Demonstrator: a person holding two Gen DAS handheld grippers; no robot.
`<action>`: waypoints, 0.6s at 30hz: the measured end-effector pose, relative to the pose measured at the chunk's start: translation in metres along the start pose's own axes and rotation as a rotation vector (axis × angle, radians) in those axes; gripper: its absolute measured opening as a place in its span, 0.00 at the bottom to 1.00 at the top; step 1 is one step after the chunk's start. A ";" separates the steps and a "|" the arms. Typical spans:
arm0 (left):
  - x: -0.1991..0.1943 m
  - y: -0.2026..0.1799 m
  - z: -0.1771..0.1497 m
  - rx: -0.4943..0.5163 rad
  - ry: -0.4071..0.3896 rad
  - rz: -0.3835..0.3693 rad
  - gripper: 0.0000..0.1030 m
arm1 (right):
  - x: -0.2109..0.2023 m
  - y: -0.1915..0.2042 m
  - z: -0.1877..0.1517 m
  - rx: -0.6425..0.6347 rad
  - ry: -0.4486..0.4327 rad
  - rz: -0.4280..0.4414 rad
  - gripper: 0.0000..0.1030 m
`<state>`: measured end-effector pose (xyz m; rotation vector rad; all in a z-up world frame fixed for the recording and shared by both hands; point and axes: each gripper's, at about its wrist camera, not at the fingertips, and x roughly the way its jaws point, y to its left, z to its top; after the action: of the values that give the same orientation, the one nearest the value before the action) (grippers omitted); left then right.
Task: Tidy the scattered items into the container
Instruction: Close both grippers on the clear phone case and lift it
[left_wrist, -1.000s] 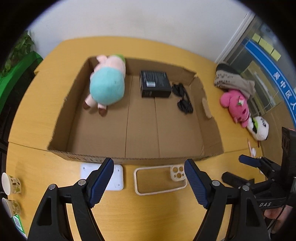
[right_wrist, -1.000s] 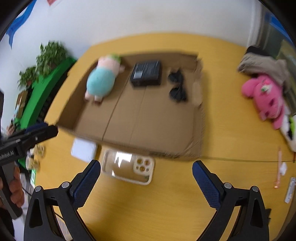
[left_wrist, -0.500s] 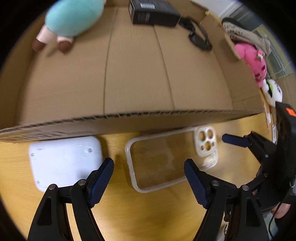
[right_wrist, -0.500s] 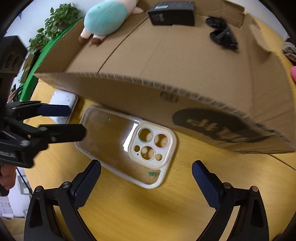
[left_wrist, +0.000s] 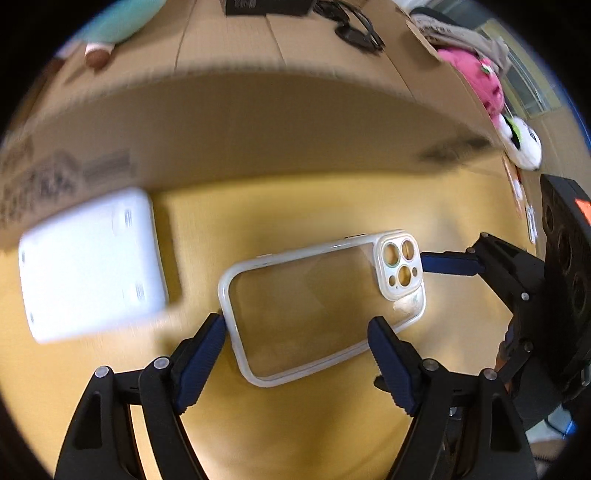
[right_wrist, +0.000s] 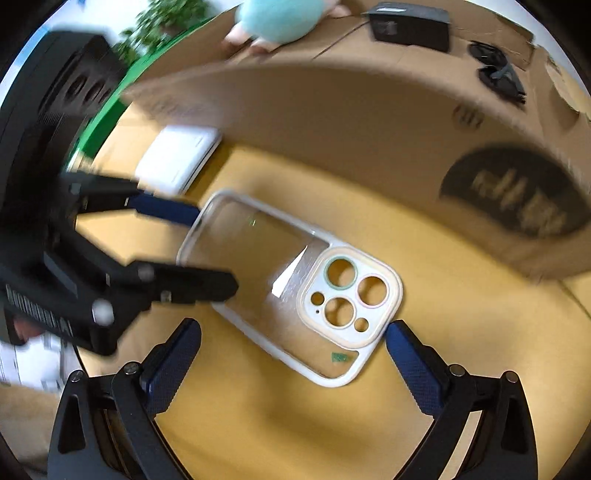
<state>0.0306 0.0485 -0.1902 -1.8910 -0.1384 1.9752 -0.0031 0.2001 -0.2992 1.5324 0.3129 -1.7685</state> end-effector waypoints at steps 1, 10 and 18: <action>0.000 -0.002 -0.010 0.018 0.022 -0.008 0.76 | 0.000 0.005 -0.006 -0.026 0.013 0.001 0.99; -0.024 -0.034 -0.036 0.473 -0.049 0.199 0.77 | -0.023 0.028 -0.020 -0.408 -0.006 -0.118 0.97; 0.004 -0.062 -0.045 0.818 0.047 0.230 0.78 | 0.000 0.023 -0.008 -0.719 0.105 -0.103 0.96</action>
<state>0.0884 0.0977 -0.1767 -1.4310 0.8080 1.7175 0.0180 0.1898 -0.2946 1.0909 0.9751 -1.4157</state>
